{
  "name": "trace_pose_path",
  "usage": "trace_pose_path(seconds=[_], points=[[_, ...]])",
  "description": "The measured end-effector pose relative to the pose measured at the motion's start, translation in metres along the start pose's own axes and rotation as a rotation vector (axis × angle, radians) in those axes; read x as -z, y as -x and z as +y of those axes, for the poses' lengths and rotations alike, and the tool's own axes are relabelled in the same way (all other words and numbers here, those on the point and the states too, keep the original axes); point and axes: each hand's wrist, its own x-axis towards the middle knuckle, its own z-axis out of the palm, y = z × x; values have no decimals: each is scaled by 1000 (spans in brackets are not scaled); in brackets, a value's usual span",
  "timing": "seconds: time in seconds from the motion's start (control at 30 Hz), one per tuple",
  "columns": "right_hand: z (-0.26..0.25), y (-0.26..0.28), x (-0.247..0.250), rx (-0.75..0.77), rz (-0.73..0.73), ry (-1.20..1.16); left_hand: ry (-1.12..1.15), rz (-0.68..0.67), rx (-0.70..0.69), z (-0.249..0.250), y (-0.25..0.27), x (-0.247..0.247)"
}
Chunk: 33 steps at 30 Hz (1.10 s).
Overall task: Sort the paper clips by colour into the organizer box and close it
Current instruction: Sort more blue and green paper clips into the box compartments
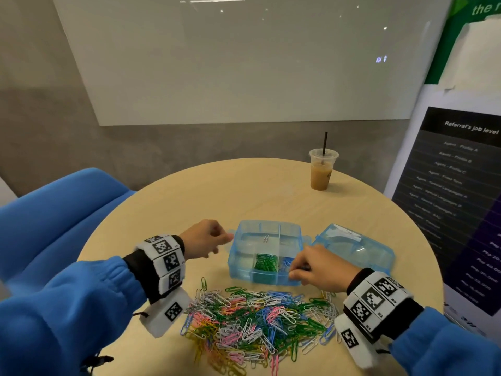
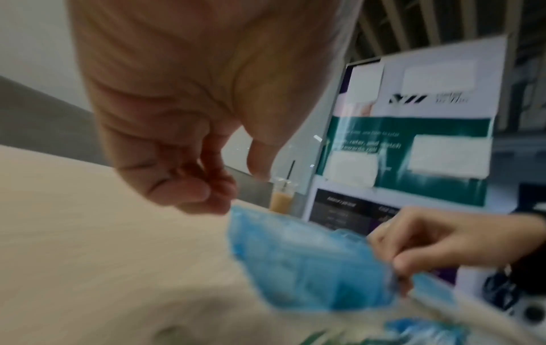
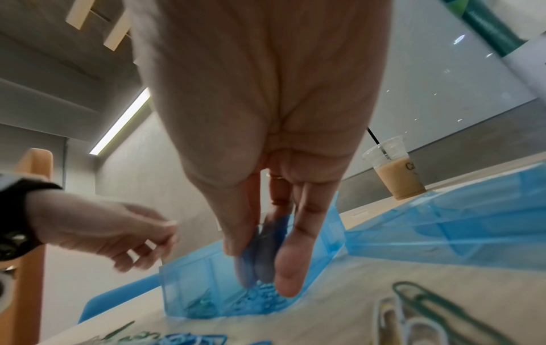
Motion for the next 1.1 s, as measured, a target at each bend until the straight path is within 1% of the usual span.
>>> trace_pose_path(seconds=[0.07, 0.13, 0.17, 0.2, 0.23, 0.33, 0.47, 0.57, 0.67, 0.8, 0.9, 1.0, 1.1], points=[[0, -1, 0, -3, 5, 3, -113, -69, 151, -16, 3, 6], [-1, -2, 0, -3, 5, 10, -322, -210, 247, -26, 8, 6], [-2, -3, 0, -2, 4, 13, -429, -281, 262, -28, 11, 4], [-2, -3, 0, -1, 3, 16, -510, -321, 257, -29, 14, 0], [-2, -4, 0, 0, 3, 17, -545, -330, 237, -29, 15, -5], [-1, -4, -1, 2, 10, 7, -490, -285, 132, -26, 12, -19], [-1, -3, -2, 2, 17, -11, -339, -318, 30, -15, 9, -34], [0, -3, -1, 0, 22, -18, -343, -299, -26, -10, 9, -42], [1, -2, -1, -1, 18, -20, -330, -234, -36, -11, 9, -48], [1, -3, 0, -1, 18, -14, -337, -190, -59, -12, 13, -53], [1, -3, 0, 2, 18, -13, -347, -185, -93, -12, 14, -56], [2, -3, 0, 3, 19, -14, -374, -202, -98, -12, 15, -57], [2, -3, 1, 5, 19, -18, -437, -165, -97, -12, 17, -55]])
